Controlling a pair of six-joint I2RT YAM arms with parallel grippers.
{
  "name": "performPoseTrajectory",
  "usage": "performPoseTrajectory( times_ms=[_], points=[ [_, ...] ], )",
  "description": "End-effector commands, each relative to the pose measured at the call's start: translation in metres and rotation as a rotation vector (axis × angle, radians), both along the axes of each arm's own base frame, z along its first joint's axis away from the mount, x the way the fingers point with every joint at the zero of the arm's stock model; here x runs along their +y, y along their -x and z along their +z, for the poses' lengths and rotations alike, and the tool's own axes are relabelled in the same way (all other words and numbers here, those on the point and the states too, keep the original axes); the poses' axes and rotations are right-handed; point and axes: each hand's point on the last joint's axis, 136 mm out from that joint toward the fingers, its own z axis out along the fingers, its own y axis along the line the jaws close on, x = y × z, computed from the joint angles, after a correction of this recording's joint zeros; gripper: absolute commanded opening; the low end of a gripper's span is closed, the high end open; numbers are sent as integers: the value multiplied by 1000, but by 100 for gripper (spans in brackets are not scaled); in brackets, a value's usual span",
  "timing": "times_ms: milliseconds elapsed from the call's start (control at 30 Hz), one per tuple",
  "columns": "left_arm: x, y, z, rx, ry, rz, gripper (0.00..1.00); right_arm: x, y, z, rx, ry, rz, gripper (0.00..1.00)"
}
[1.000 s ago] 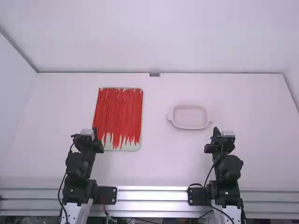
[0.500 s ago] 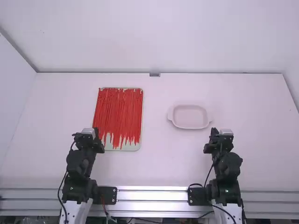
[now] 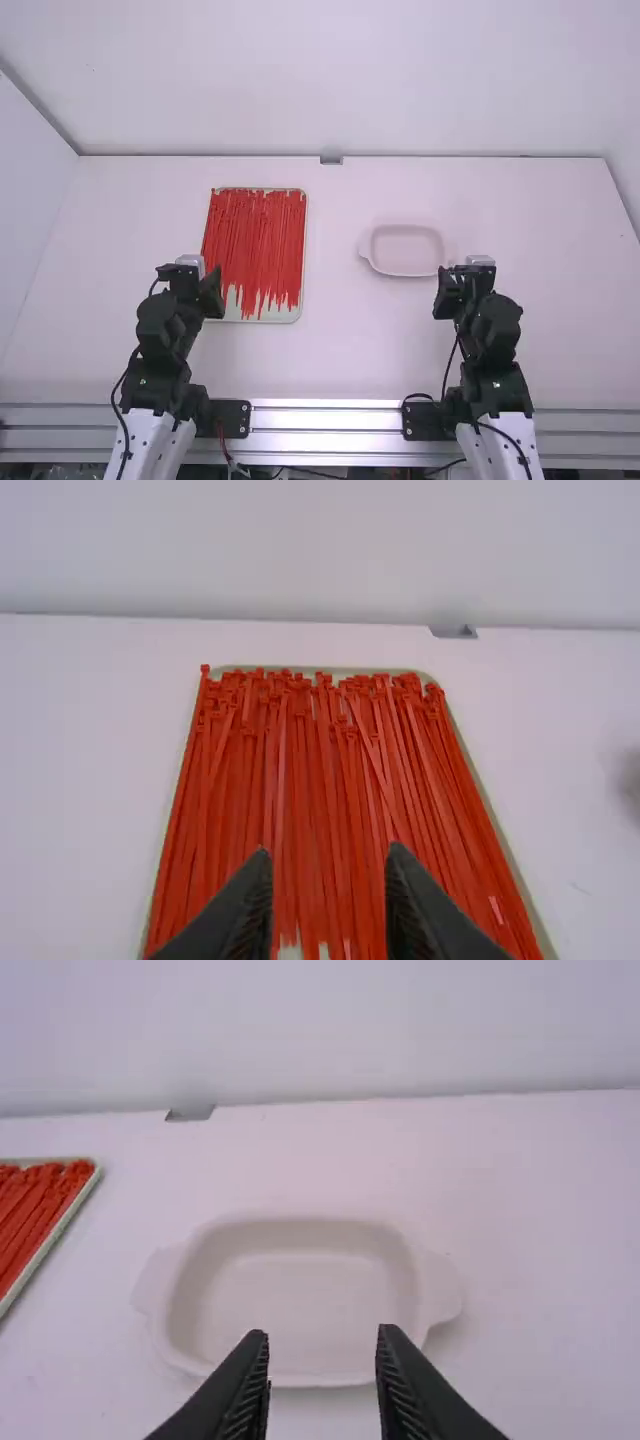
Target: Fasten the cable tie
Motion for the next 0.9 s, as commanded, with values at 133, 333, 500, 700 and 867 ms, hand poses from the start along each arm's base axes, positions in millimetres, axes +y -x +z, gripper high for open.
performPoseTrajectory(
  times_ms=[133,333,500,700,867],
  points=[
    [-12,-15,20,58,54,-48,44,10,-14,11,114,-41,38,44],
    [-19,-30,23,121,45,-87,54,11,-27,4,230,-81,22,54],
    [-27,-47,22,203,77,-114,66,24,-36,-11,382,-161,70,65],
    [-34,-60,12,311,111,-133,76,50,-44,-18,489,-187,195,76],
    [-40,-68,2,405,164,-131,84,67,-50,-27,567,-173,267,84]
  ],
)
